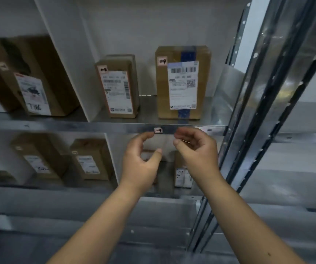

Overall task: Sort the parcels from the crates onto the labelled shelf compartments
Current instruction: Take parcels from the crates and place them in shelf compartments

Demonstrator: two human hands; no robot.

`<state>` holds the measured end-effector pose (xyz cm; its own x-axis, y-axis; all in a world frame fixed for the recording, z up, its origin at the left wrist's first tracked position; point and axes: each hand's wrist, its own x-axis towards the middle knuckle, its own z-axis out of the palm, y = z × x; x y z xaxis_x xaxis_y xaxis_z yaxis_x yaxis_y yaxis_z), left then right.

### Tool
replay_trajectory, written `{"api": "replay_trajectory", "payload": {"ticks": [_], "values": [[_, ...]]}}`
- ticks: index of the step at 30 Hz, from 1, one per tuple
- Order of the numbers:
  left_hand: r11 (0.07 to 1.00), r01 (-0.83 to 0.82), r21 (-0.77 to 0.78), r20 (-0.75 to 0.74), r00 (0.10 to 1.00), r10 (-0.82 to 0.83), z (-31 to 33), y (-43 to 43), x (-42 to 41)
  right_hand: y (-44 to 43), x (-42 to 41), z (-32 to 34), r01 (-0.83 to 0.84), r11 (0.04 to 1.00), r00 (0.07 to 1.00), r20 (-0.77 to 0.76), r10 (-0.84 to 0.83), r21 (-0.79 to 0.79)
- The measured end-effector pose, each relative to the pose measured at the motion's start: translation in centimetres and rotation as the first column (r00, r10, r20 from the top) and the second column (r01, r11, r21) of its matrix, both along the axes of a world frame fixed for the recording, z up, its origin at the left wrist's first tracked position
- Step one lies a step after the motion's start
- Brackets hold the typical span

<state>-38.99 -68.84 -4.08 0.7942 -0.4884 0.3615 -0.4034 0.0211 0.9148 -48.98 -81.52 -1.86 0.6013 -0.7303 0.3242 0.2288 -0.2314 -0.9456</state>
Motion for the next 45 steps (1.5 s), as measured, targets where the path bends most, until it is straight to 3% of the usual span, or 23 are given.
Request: {"api": "replay_trajectory", "payload": {"ticks": [10,21,26,33,37,45], "values": [[0.938,-0.330,0.103,0.030,0.944,0.328,-4.7,16.3,3.7,13.2,9.0,-5.3,-0.465,0.882,0.877,-0.094,0.471,0.083],[0.748,-0.656,0.105,-0.133,0.736,0.664,-7.3,43.7,9.3,40.5,21.4,-9.6,-0.797,0.588,0.565,-0.174,0.807,0.138],[0.646,-0.754,0.119,-0.173,0.625,0.761,-8.8,56.0,10.6,53.6,26.0,-11.4,-0.871,0.442,0.419,-0.146,0.896,0.214],[0.432,-0.895,0.110,-0.308,0.382,0.871,-9.5,68.9,10.7,68.7,29.5,-12.1,-0.932,0.197,0.177,-0.091,0.980,0.305],[0.323,-0.940,0.112,-0.334,0.270,0.903,-9.9,73.9,13.1,74.2,33.0,-13.0,-0.938,0.115,0.085,-0.104,0.991,0.328],[0.197,-0.966,0.165,-0.285,0.145,0.947,-12.2,81.8,23.2,83.0,45.1,-15.8,-0.958,0.003,-0.042,-0.152,0.988,0.288]]}}
